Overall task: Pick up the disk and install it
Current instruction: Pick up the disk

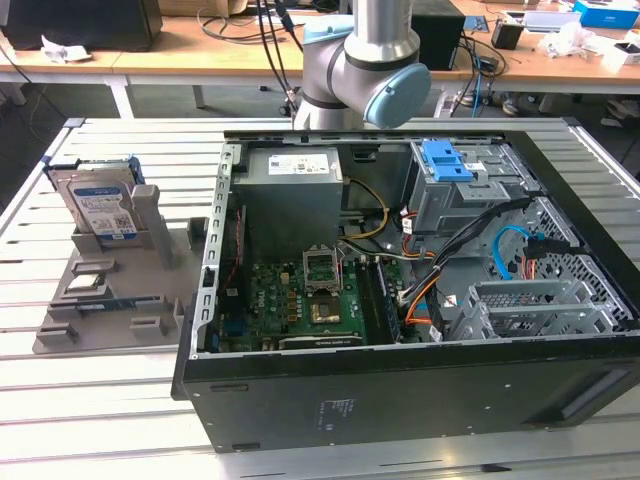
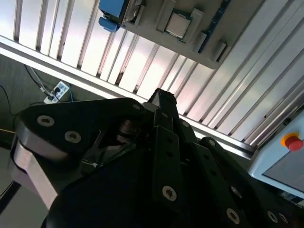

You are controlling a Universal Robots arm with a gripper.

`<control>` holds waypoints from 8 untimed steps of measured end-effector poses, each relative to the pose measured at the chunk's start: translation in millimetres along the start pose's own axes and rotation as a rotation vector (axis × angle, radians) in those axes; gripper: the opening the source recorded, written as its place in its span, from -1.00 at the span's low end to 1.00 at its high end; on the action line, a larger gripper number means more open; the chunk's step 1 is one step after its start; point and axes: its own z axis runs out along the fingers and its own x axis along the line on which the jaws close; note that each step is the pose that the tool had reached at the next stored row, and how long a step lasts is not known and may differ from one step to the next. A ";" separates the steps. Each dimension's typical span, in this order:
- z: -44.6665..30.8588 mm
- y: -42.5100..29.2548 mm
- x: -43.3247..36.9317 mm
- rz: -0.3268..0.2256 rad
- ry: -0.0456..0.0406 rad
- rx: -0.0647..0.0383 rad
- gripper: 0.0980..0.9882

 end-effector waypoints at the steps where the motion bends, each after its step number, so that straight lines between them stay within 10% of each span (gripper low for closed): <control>1: 0.1 0.0 0.0 0.021 -0.0003 0.001 -0.98; 8: 0.2 0.0 0.0 0.054 -0.0011 0.001 -0.98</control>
